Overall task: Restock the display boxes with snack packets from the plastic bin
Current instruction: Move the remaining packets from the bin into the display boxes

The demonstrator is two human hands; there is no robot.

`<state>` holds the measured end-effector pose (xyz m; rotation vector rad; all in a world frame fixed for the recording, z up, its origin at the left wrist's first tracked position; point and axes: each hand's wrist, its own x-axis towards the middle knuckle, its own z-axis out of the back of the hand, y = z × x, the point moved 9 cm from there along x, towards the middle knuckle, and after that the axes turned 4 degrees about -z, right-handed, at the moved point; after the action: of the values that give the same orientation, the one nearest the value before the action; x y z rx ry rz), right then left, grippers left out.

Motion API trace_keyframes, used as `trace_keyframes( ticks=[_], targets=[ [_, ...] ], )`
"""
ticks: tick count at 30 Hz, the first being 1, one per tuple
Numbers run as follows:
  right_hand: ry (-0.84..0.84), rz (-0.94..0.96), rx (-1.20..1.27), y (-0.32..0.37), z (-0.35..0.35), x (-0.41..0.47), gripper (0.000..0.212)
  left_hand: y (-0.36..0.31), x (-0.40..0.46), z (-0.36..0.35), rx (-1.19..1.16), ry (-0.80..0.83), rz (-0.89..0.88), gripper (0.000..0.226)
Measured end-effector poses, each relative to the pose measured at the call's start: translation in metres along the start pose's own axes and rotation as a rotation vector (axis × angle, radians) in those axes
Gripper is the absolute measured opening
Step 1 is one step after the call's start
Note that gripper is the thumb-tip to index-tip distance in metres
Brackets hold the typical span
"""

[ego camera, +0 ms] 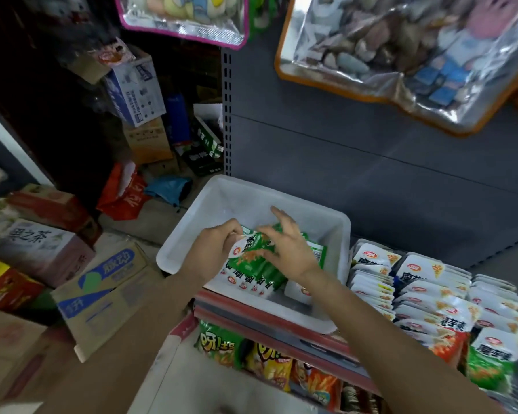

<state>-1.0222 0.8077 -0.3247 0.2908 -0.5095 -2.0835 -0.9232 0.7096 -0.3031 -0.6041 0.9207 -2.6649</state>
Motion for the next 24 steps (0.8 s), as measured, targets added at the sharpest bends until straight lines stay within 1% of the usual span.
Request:
trace_keyframes(
  ticks=[1,2,4,6,7,8,9,11,13,15,17,20,22,24],
  targets=[
    [-0.033,0.032,-0.027,0.002,0.011,-0.006,0.040,-0.010,-0.001,0.001,-0.024,-0.024,-0.019,0.015],
    [-0.047,0.031,0.000,0.001,0.018,-0.010,0.029,-0.017,-0.001,0.004,-0.055,-0.052,-0.019,0.012],
    [-0.054,0.011,0.120,-0.003,0.037,-0.025,0.015,-0.028,0.000,0.006,-0.209,-0.126,0.071,0.003],
    [-0.101,-0.012,0.210,-0.011,0.057,-0.044,0.015,-0.037,0.000,0.002,-0.481,-0.207,0.219,0.016],
    [-0.143,-0.041,0.256,-0.019,0.069,-0.054,0.016,-0.044,0.002,-0.004,-0.589,-0.219,0.281,0.022],
    [-0.192,-0.076,0.326,-0.029,0.081,-0.063,0.017,-0.056,0.005,-0.012,-0.658,-0.204,0.310,0.022],
    [-0.234,-0.122,0.417,-0.040,0.092,-0.074,0.016,-0.070,0.008,-0.020,-0.690,-0.171,0.303,0.019],
    [-0.277,-0.206,0.619,-0.063,0.110,-0.095,0.011,-0.101,0.016,-0.038,-0.706,-0.112,0.252,0.020],
    [-0.301,-0.227,0.714,-0.082,0.126,-0.119,0.007,-0.131,0.023,-0.055,-0.710,-0.084,0.220,0.019],
    [-0.320,-0.221,0.749,-0.102,0.143,-0.145,0.004,-0.163,0.029,-0.077,-0.726,-0.047,0.208,0.015],
    [-0.369,-0.231,0.766,-0.127,0.162,-0.172,0.006,-0.198,0.033,-0.105,-0.734,0.007,0.173,0.016],
    [-0.478,-0.318,0.729,-0.169,0.187,-0.216,0.003,-0.249,0.033,-0.149,-0.708,0.054,0.118,0.014],
    [-0.569,-0.386,0.704,-0.200,0.200,-0.245,0.004,-0.273,0.030,-0.180,-0.605,0.124,0.106,0.023],
    [-0.660,-0.447,0.695,-0.230,0.211,-0.271,0.004,-0.296,0.024,-0.216,-0.396,0.230,0.029,0.032]
  ],
)
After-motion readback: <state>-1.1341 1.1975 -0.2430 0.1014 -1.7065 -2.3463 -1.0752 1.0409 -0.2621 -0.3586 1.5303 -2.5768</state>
